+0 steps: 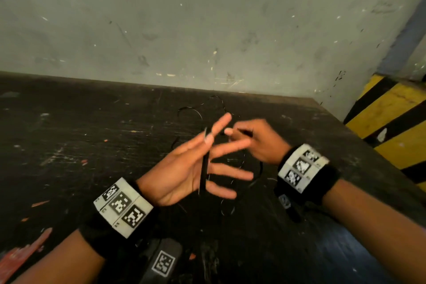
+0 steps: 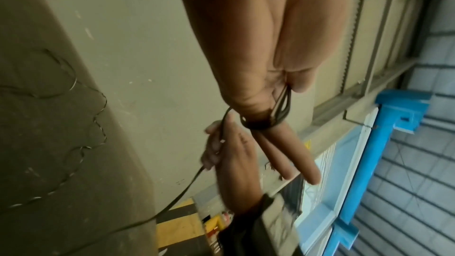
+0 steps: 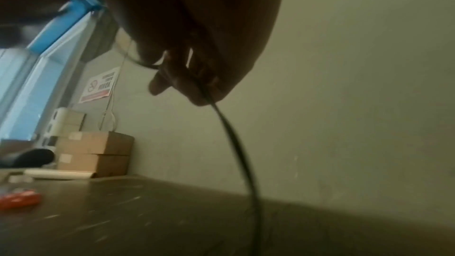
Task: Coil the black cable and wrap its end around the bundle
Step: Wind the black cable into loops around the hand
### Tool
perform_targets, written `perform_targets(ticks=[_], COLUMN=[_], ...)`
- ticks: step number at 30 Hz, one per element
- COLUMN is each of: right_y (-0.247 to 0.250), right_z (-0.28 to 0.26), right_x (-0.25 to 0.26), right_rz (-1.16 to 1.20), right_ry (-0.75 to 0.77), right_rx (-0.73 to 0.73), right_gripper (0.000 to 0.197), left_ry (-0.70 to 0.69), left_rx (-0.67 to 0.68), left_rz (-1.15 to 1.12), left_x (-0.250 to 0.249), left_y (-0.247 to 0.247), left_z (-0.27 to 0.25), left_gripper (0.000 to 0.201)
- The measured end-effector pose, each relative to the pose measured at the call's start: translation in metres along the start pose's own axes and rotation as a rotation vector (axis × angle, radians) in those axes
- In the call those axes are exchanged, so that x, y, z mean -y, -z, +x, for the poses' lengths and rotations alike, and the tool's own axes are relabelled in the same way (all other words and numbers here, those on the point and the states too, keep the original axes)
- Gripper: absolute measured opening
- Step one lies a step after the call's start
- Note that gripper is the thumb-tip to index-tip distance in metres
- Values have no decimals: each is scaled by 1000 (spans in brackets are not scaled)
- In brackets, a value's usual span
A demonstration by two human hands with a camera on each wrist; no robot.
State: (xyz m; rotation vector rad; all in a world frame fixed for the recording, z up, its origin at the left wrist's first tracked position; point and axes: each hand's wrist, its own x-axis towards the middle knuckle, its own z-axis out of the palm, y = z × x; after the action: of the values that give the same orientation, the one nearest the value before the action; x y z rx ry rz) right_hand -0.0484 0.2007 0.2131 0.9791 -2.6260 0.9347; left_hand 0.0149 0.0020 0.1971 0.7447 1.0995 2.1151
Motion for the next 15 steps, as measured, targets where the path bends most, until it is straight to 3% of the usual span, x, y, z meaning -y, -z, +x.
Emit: perform_targets(ticks=[3, 5, 8, 10, 15], right_y=[-34, -50, -58, -58, -39], right_z=[-19, -28, -34, -37, -40], right_x=[4, 15, 34, 45, 60], right_rz=[62, 0, -56, -108, -228], right_ry=[-13, -2, -32, -18, -37], right_rx=[30, 111, 243, 303, 279], right_gripper=[30, 19, 24, 25, 24], left_ry=[-131, -190, -239, -253, -201], left_rx=[-133, -238, -358, -405, -432], left_rz=[-94, -102, -70, -26, 144], left_x=[-12, -16, -14, -11, -4], left_y=[8, 15, 22, 24, 28], left_z=[14, 23, 30, 32, 32], left_gripper=[47, 46, 45, 46, 47])
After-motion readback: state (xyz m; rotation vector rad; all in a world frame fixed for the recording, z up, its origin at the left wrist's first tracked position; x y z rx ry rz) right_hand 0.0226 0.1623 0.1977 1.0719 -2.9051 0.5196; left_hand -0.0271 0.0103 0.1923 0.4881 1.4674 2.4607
